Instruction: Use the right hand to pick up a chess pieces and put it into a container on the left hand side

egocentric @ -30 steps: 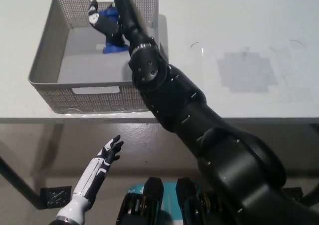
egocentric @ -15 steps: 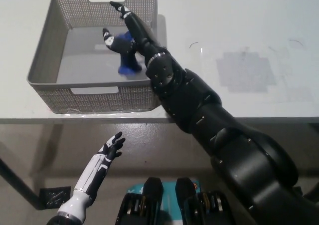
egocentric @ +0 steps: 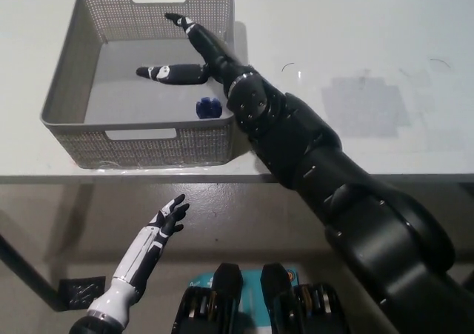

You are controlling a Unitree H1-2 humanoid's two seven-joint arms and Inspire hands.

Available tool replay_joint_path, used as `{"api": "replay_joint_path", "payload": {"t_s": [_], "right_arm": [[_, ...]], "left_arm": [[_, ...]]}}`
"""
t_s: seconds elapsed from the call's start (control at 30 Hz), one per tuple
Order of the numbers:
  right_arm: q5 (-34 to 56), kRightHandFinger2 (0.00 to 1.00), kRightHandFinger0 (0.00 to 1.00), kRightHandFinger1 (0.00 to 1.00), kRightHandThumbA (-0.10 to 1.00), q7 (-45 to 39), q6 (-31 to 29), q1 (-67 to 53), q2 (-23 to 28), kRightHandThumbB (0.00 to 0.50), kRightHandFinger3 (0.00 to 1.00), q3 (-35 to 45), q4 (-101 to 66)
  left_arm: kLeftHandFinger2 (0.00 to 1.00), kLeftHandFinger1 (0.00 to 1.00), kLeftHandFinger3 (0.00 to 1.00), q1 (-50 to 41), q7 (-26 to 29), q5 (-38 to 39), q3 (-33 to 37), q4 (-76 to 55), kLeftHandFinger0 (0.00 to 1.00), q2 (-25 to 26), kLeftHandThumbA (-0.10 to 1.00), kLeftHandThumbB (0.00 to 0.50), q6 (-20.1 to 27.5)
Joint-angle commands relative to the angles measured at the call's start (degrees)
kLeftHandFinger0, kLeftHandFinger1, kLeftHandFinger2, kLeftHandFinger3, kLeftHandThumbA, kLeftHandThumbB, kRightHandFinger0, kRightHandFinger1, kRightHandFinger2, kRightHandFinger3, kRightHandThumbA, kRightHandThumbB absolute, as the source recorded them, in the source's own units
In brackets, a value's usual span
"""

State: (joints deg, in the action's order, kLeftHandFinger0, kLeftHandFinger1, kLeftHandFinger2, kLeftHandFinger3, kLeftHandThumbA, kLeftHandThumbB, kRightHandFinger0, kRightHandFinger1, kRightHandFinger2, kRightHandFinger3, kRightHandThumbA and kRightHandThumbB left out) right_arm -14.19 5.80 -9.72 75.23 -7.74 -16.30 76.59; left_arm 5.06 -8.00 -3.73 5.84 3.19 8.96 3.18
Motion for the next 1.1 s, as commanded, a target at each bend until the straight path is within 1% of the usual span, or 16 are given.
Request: {"api": "replay_joint_path", "payload": {"t_s": [0.0, 0.07, 0.1, 0.2, 0.27, 0.33, 0.4, 0.5, 0.53, 0.57, 0.63, 0.67, 0.7, 0.87, 1.0, 1.07], "right_arm": [[1.30, 1.00, 1.00, 1.00, 1.00, -0.01, -2.44, 3.89, 2.75, 0.399, 1.00, 2.34, -6.66], [0.78, 1.00, 1.00, 1.00, 1.00, 0.21, -2.96, 2.52, 4.76, 0.410, 1.00, 3.05, -14.47], [1.05, 1.00, 1.00, 1.00, 1.00, -0.62, -1.16, 1.43, 5.25, 0.417, 1.00, 3.60, -18.32], [1.97, 1.00, 1.00, 1.00, 1.00, -2.34, 2.00, -2.81, 7.56, 0.385, 1.00, 5.30, -32.04], [3.80, 1.00, 1.00, 1.00, 1.00, -3.73, 3.58, -6.08, 9.58, 0.398, 1.00, 7.24, -42.39], [3.37, 1.00, 1.00, 1.00, 1.00, -3.32, 5.05, -10.48, 11.78, 0.376, 1.00, 8.69, -52.67], [3.50, 1.00, 1.00, 1.00, 1.00, -2.13, 5.73, -15.06, 13.21, 0.375, 1.00, 10.89, -60.66], [7.08, 1.00, 1.00, 1.00, 1.00, -1.83, 6.82, -24.05, 13.86, 0.325, 1.00, 14.73, -72.22], [8.28, 1.00, 1.00, 1.00, 1.00, -1.76, 6.59, -26.33, 13.78, 0.322, 1.00, 15.62, -74.45], [9.98, 1.00, 1.00, 1.00, 1.00, -1.85, 5.70, -29.66, 13.88, 0.341, 1.00, 16.46, -76.95], [11.24, 1.00, 1.00, 1.00, 1.00, -2.16, 5.08, -34.04, 14.10, 0.361, 1.00, 17.06, -79.96], [11.25, 1.00, 1.00, 1.00, 1.00, -2.24, 4.50, -35.61, 14.34, 0.360, 1.00, 17.13, -80.73], [11.35, 1.00, 1.00, 1.00, 1.00, -2.44, 2.00, -40.07, 15.19, 0.341, 1.00, 17.32, -82.20], [10.41, 1.00, 1.00, 1.00, 1.00, -2.78, -1.78, -51.60, 16.03, 0.366, 1.00, 16.95, -82.44], [12.76, 1.00, 1.00, 1.00, 1.00, -4.55, -2.76, -59.45, 15.61, 0.367, 1.00, 16.26, -80.26], [12.74, 1.00, 1.00, 1.00, 1.00, -4.55, -3.57, -62.96, 14.83, 0.391, 1.00, 15.83, -78.58]], "left_arm": [[1.00, 1.00, 1.00, 1.29, -1.09, -0.01, 0.14, -1.62, 1.00, 0.87, 1.00, 0.170, 0.10], [1.00, 1.00, 1.00, 1.34, -1.39, 0.29, 0.06, -1.42, 1.00, 0.96, 1.00, 0.161, 0.36], [1.00, 1.00, 1.00, 1.15, -1.43, 0.17, 0.01, -1.53, 1.00, 1.09, 1.00, 0.161, 0.32], [1.00, 1.00, 1.00, 0.80, -1.59, -0.20, 0.20, -1.10, 1.00, 1.39, 1.00, 0.146, 1.56], [1.00, 1.00, 1.00, 0.58, -1.90, 0.48, 0.01, -0.75, 1.00, 1.43, 1.00, 0.131, 2.04], [1.00, 1.00, 1.00, 0.06, -2.12, 0.71, -0.08, -1.10, 1.00, 1.67, 1.00, 0.124, 1.96], [1.00, 1.00, 1.00, 0.06, -2.06, 0.81, -0.19, -1.76, 1.00, 1.52, 1.00, 0.115, 0.86], [1.00, 1.00, 1.00, -0.22, -1.72, 0.47, -0.41, -2.55, 1.00, 1.63, 1.00, 0.103, 0.06], [1.00, 1.00, 1.00, -0.15, -1.63, 0.36, -0.45, -2.34, 1.00, 1.68, 1.00, 0.104, 0.40], [1.00, 1.00, 1.00, -0.24, -1.67, 0.46, -0.48, -2.15, 1.00, 1.72, 1.00, 0.104, 0.75], [1.00, 1.00, 1.00, -0.47, -1.74, 0.45, -0.58, -2.24, 1.00, 2.01, 1.00, 0.101, 0.89], [1.00, 1.00, 1.00, -0.54, -1.76, 0.46, -0.59, -2.14, 1.00, 2.06, 1.00, 0.103, 0.98], [1.00, 1.00, 1.00, -0.57, -1.74, 0.25, -0.52, -1.89, 1.00, 2.14, 1.00, 0.098, 1.17], [1.00, 1.00, 1.00, -0.96, -1.54, 0.01, -0.53, -1.18, 1.00, 2.22, 1.00, 0.078, 2.17], [1.00, 1.00, 1.00, -1.12, -1.39, 0.00, -0.57, -0.69, 1.00, 2.10, 1.00, 0.087, 2.47], [1.00, 1.00, 1.00, -1.46, -1.18, -0.32, -0.56, -0.94, 1.00, 2.12, 1.00, 0.087, 2.38]]}}
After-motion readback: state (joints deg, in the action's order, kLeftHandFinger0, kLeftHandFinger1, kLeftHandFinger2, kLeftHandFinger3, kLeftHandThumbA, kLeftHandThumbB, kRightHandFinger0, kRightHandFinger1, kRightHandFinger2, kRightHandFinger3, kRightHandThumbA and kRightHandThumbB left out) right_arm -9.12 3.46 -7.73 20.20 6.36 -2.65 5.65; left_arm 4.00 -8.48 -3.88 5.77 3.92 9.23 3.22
